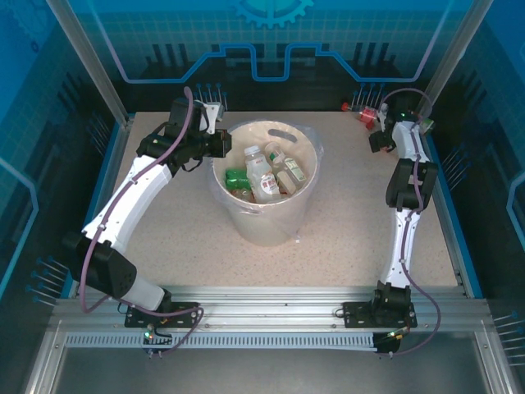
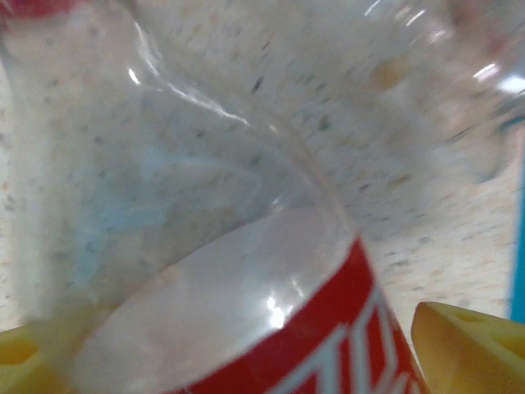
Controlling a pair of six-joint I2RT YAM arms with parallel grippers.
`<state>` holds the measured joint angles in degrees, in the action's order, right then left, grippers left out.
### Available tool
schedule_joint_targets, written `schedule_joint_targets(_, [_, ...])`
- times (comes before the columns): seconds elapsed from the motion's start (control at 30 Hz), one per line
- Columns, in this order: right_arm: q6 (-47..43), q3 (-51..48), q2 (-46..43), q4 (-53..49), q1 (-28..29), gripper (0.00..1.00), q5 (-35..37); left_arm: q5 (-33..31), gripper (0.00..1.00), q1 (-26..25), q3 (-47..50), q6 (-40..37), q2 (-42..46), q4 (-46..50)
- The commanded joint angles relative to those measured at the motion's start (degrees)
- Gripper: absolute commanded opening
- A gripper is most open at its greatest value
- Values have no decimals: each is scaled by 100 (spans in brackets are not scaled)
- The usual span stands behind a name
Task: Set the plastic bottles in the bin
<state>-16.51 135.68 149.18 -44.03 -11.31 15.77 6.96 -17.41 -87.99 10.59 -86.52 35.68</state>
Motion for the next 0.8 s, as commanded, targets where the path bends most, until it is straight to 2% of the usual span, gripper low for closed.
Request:
schedule_joint_targets(0.0, [169, -339, -332, -208, -16, 88, -261, 429, 0, 1, 104, 320, -287, 315])
schedule_joint_targets(0.47, [513, -1193, -1239, -3, -41, 72, -656, 460, 0, 6, 124, 338, -215, 303])
schedule_joint_targets(0.57, [677, -1308, -1531, 8, -44, 60, -855, 459, 0, 5, 146, 330, -160, 305])
schedule_joint_targets(0.77, [967, -1660, -2271, 27, -27, 57, -1190, 444, 0, 8, 184, 303, -35, 337])
